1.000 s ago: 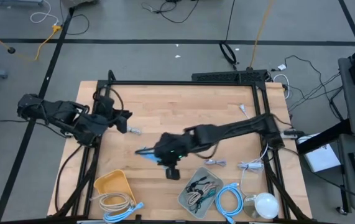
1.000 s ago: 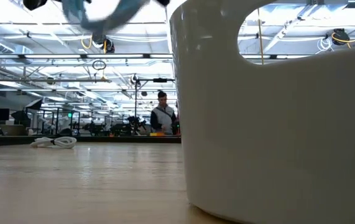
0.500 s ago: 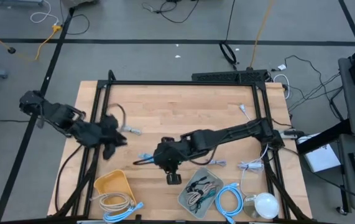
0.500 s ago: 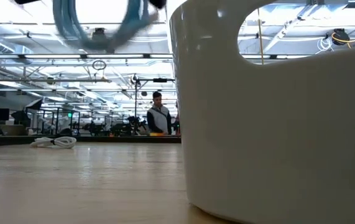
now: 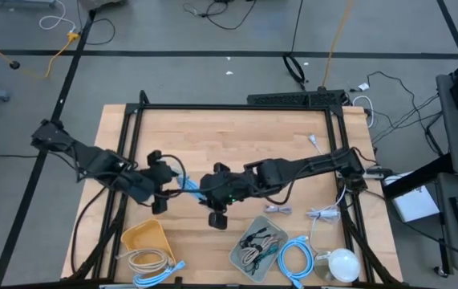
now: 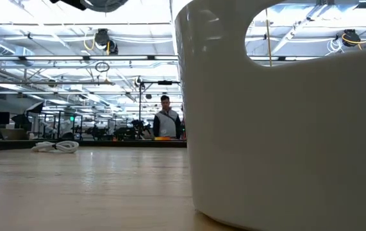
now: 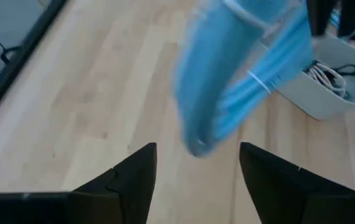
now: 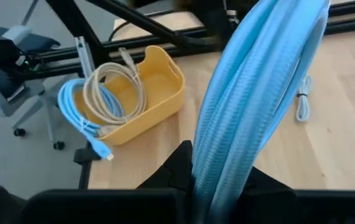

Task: Sort cables
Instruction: Put the left blue HDMI cable into the yellow bin, then adjust the HDMI cables in the yellow bin

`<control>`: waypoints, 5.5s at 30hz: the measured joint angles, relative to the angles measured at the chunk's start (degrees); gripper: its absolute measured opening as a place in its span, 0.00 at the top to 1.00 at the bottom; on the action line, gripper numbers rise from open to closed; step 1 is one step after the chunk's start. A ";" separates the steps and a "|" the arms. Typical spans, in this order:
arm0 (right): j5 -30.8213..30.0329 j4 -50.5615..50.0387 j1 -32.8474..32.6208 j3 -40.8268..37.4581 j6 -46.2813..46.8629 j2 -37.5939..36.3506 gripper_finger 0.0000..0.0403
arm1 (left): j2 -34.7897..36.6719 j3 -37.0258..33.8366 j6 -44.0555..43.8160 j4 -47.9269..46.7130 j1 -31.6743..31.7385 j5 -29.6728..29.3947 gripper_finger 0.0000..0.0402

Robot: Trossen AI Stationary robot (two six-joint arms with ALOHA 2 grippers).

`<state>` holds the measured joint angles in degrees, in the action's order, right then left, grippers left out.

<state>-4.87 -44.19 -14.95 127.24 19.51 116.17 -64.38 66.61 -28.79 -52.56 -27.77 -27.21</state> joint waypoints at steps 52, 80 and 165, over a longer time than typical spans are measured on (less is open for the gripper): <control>-5.56 6.76 -2.70 -0.02 0.80 -2.17 0.62 | 6.83 -2.18 -33.26 -0.57 -23.18 47.32 0.92; -5.56 10.24 -3.60 -0.04 3.02 -2.17 0.61 | 1.37 -22.43 -0.04 5.06 1.30 65.17 0.92; -8.42 3.62 -4.25 -0.07 6.52 -3.47 0.62 | 2.68 -4.07 -28.41 -4.61 -21.97 40.29 0.72</control>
<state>-13.29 -40.57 -19.20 127.17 26.03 112.69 -61.69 62.54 -57.19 -57.17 -49.74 13.08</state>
